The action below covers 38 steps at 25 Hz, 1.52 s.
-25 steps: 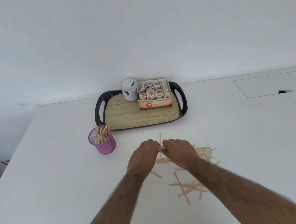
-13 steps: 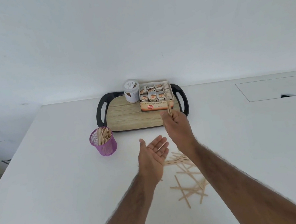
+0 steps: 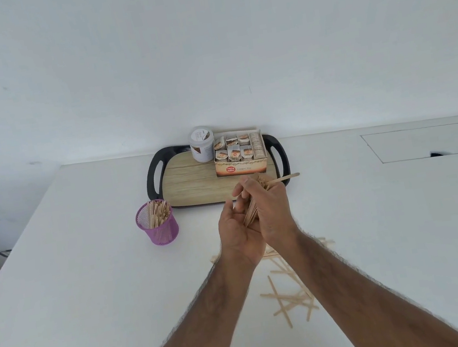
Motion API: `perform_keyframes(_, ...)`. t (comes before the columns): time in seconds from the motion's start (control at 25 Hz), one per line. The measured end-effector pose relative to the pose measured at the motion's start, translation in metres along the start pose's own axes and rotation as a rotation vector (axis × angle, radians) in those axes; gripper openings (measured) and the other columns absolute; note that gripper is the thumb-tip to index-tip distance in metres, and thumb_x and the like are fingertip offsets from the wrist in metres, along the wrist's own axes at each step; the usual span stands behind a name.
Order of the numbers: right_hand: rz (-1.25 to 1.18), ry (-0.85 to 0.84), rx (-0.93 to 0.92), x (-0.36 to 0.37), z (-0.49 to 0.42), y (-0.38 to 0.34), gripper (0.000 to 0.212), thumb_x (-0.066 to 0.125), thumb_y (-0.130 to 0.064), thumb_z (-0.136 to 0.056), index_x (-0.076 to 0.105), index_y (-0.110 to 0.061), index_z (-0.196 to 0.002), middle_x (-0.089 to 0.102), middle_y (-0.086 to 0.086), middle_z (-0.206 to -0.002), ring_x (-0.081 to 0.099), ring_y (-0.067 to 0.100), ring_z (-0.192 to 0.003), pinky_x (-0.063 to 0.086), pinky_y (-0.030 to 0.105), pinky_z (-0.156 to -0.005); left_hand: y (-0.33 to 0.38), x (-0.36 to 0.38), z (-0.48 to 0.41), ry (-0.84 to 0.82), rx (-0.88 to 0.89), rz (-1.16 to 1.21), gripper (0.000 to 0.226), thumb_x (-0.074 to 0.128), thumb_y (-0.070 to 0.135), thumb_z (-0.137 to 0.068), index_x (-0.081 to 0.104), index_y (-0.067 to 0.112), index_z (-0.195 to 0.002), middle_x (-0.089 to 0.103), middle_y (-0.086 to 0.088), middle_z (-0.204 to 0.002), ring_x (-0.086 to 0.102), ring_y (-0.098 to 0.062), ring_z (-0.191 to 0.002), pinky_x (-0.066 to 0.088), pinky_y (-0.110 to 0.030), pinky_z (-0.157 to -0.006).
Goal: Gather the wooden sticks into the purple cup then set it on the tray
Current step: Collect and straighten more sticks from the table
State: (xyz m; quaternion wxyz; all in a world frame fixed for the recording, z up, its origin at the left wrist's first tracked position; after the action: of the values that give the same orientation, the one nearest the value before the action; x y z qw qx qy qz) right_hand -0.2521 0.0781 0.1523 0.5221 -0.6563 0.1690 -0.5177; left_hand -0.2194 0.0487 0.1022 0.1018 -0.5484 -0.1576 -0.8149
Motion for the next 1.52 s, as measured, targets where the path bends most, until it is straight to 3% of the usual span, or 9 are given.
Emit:
perform_keyframes(0.12,0.310,0.004,-0.037,-0.009,-0.006,0.002,0.032,0.061,-0.025,-0.095,0.069,-0.022,-0.064,0.067,0.001,-0.064,0.062,0.009,-0.057,0.051,0.018,-0.054,0.005,0.004,0.000,0.029,0.021,-0.090,0.020,0.054,0.021,-0.102,0.071,0.012,-0.098,0.067,-0.001,-0.094,0.069,-0.018,-0.098,0.056,-0.032,-0.091)
perform_keyframes(0.32,0.722,0.144,-0.264,-0.019,-0.015,-0.003,0.037,0.058,-0.029,-0.098,0.062,-0.023,-0.061,0.070,0.003,-0.074,0.068,0.020,-0.090,0.050,0.039,-0.093,0.008,-0.004,-0.005,0.136,0.008,-0.223,0.040,0.046,0.028,-0.109,0.062,0.001,-0.133,0.068,-0.016,-0.126,0.061,-0.027,-0.129,0.044,-0.039,-0.114)
perform_keyframes(0.48,0.602,0.088,-0.211,-0.019,-0.010,0.000,0.037,0.053,-0.047,-0.092,0.073,-0.016,-0.091,0.071,-0.019,-0.079,0.067,0.000,-0.082,0.050,0.018,-0.075,0.008,-0.009,-0.002,0.161,0.055,-0.528,0.033,0.057,0.031,-0.104,0.069,0.005,-0.121,0.069,-0.012,-0.103,0.068,-0.020,-0.082,0.053,-0.026,-0.068)
perform_keyframes(0.6,0.621,0.053,-0.213,-0.014,-0.006,0.000,0.046,0.053,-0.040,-0.097,0.061,0.002,-0.078,0.069,0.009,-0.075,0.063,0.021,-0.066,0.047,0.031,-0.056,0.008,-0.012,-0.001,0.169,0.028,-0.577,0.023,0.062,0.036,-0.101,0.072,0.015,-0.098,0.048,-0.002,-0.077,0.031,-0.007,-0.048,0.025,-0.020,-0.039)
perform_keyframes(0.72,0.598,0.043,-0.206,-0.015,-0.002,0.002,0.045,0.054,-0.038,-0.100,0.063,0.003,-0.083,0.066,0.016,-0.076,0.058,0.024,-0.064,0.047,0.026,-0.057,0.009,-0.011,-0.001,0.146,0.008,-0.574,0.023,0.067,0.037,-0.096,0.074,0.015,-0.093,0.053,-0.001,-0.075,0.039,-0.007,-0.048,0.034,-0.020,-0.041)
perform_keyframes(0.88,0.642,0.026,-0.154,-0.017,0.006,0.012,0.028,0.056,-0.034,-0.103,0.073,-0.016,-0.112,0.075,-0.010,-0.098,0.067,-0.002,-0.092,0.050,0.014,-0.081,0.011,-0.011,-0.001,0.112,0.048,-0.537,0.029,0.064,0.033,-0.099,0.076,0.008,-0.108,0.075,-0.008,-0.098,0.071,-0.018,-0.093,0.055,-0.028,-0.082)
perform_keyframes(1.0,0.649,-0.028,-0.118,-0.022,0.004,0.011,0.027,0.062,-0.031,-0.099,0.071,-0.020,-0.122,0.074,-0.019,-0.102,0.067,-0.007,-0.099,0.052,0.016,-0.087,0.020,-0.012,0.005,0.159,0.124,-0.708,0.033,0.060,0.030,-0.102,0.072,0.002,-0.088,0.052,-0.007,-0.067,0.046,-0.015,-0.057,0.032,-0.022,-0.047)
perform_keyframes(1.32,0.389,0.008,-0.337,-0.028,-0.004,-0.031,0.034,0.042,-0.028,-0.106,0.068,-0.007,-0.100,0.074,0.010,-0.102,0.073,0.031,-0.083,0.055,0.028,-0.070,0.032,-0.007,0.014,0.274,0.240,-0.892,0.043,0.069,0.032,-0.097,0.051,0.009,-0.065,0.036,-0.005,-0.048,0.024,-0.013,-0.039,0.019,-0.021,-0.040)
perform_keyframes(1.52,0.969,-0.017,-0.284,-0.025,0.002,-0.022,0.037,0.045,-0.033,-0.103,0.058,-0.018,-0.072,0.063,-0.003,-0.066,0.058,0.012,-0.061,0.048,0.035,-0.058,0.032,0.000,0.017,0.239,0.264,-0.986,0.042,0.061,0.036,-0.102,0.060,0.008,-0.070,0.042,0.000,-0.050,0.029,-0.011,-0.041,0.023,-0.023,-0.041)
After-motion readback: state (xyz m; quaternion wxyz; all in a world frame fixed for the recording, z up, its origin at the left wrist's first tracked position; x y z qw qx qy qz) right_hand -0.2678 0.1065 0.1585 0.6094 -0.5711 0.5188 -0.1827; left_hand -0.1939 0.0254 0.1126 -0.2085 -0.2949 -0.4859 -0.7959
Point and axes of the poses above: each hand's wrist, its own z-axis away from the middle knuckle, its own x-axis out of the palm, y = z × x, the point moved 4 cm from there along -z, towards the middle knuckle
